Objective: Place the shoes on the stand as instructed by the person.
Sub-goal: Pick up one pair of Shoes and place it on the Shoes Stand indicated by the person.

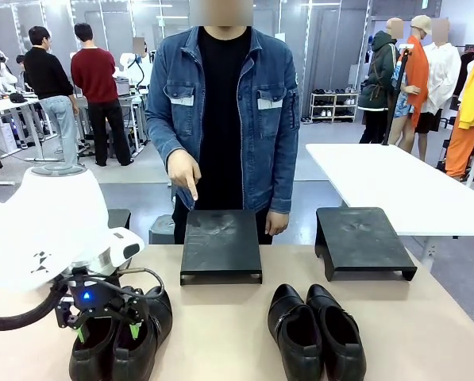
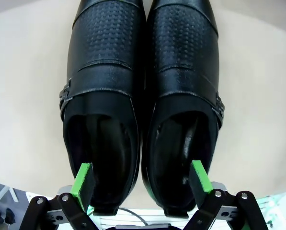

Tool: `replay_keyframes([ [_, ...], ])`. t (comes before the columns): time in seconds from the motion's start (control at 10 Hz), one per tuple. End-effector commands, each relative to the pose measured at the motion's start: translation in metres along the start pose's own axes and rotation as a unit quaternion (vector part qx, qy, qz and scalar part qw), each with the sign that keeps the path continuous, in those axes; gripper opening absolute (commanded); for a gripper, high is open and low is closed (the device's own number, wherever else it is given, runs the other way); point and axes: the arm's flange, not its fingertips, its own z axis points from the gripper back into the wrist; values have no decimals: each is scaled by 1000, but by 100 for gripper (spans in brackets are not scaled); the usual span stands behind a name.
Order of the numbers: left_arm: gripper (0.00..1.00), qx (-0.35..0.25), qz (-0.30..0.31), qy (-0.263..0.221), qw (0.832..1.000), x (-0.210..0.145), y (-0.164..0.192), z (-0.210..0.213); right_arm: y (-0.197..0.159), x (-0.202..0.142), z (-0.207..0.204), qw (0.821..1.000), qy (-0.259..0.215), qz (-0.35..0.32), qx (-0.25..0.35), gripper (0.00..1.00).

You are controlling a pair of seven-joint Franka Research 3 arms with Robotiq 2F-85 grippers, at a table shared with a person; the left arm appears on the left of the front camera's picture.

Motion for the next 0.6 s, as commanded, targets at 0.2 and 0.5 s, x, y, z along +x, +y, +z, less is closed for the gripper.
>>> replay_keyframes([
  [0.2, 100, 4, 17, -19, 1000, 11, -9, -20, 1, 1, 1, 1000, -3, 3, 5, 100],
  [0.5, 1, 25, 13, -25, 999, 13, -9, -27, 1, 1, 1, 1000, -3, 3, 5, 100],
])
